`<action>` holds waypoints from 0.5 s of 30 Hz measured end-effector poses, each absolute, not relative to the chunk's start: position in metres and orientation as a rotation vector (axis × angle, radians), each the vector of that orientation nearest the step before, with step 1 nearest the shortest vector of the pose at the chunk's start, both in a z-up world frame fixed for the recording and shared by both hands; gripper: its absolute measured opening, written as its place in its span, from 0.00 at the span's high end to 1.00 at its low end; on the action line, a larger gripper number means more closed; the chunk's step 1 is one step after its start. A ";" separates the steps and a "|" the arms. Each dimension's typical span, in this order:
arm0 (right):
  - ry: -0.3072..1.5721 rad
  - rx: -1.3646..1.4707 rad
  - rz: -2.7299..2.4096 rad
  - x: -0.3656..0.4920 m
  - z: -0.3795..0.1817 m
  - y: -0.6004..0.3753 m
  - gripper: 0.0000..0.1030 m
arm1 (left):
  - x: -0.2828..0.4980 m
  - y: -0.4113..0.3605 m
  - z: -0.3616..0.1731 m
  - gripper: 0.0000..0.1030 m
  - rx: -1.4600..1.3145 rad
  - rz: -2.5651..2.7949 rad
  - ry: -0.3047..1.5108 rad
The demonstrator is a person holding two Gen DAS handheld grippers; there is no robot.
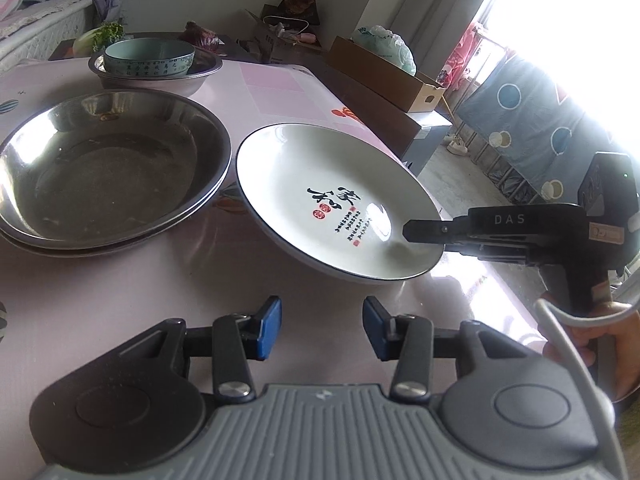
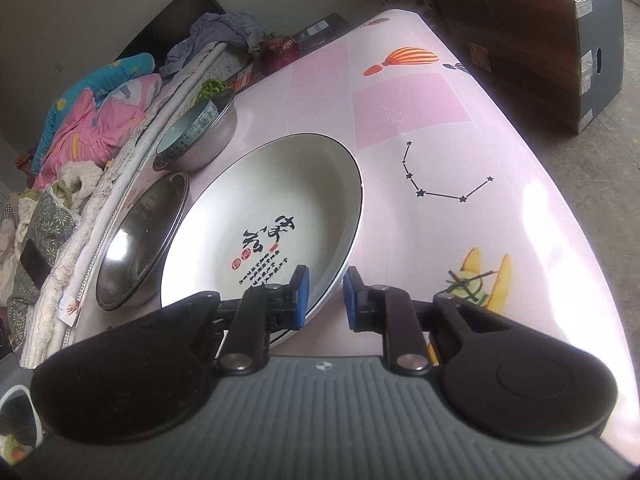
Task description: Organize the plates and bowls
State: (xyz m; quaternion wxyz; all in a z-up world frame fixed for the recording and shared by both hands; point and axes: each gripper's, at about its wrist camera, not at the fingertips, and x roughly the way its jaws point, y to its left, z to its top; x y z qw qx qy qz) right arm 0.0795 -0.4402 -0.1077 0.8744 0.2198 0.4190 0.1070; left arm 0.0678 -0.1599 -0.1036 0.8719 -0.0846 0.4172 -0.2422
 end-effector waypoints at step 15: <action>0.879 0.541 0.141 -0.003 -0.104 -0.415 0.80 | 0.046 -0.123 -0.091 0.56 -0.191 -0.507 0.833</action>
